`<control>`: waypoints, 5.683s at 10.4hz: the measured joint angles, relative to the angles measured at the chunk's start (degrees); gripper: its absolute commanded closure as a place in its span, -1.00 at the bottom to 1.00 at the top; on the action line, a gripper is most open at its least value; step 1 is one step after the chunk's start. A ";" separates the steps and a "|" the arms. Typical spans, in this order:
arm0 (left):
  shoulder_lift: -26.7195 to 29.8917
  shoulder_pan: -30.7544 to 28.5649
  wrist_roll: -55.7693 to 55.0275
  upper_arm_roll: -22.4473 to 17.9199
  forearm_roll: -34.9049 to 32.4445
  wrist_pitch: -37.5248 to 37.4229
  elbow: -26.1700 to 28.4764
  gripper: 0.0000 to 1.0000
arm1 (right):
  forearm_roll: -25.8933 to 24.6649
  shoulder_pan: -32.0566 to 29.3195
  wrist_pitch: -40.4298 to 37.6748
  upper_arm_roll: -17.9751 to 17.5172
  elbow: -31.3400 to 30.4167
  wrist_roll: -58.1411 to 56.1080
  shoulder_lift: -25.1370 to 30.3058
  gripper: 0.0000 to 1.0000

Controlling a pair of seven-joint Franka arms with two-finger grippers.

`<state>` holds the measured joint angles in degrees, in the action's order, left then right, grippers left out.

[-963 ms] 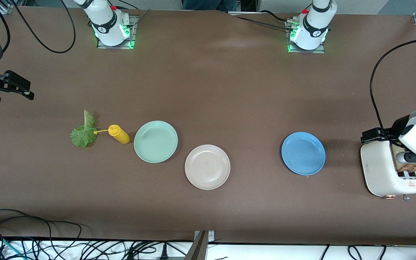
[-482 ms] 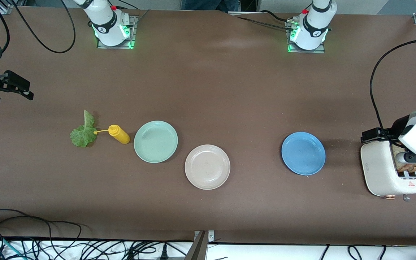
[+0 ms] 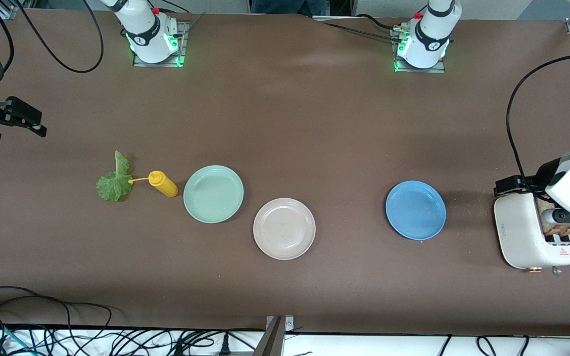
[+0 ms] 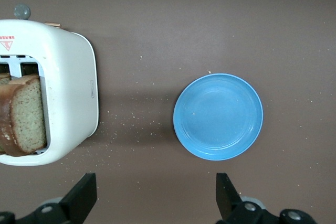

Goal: Make sandwich on beige plate with both arms

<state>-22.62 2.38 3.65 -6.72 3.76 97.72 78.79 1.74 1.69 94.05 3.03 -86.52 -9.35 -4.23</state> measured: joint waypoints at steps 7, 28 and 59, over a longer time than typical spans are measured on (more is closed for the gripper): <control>-0.56 -1.21 0.41 -0.75 -0.04 1.51 -0.01 -1.00 | 0.00 0.00 0.00 -0.01 0.00 0.02 0.00 -1.00; -9.63 -12.67 11.40 -1.01 -3.26 9.68 0.31 -0.26 | 0.00 0.01 0.01 0.01 0.03 0.06 0.07 -1.00; -5.18 -5.24 0.36 0.66 -2.82 -4.73 -9.21 1.00 | 0.04 -0.03 0.03 0.04 0.02 0.06 0.06 -1.00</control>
<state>-27.79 -2.87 4.01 -6.06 0.94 92.99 69.59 1.78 1.66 94.08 3.07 -86.49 -9.29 -4.17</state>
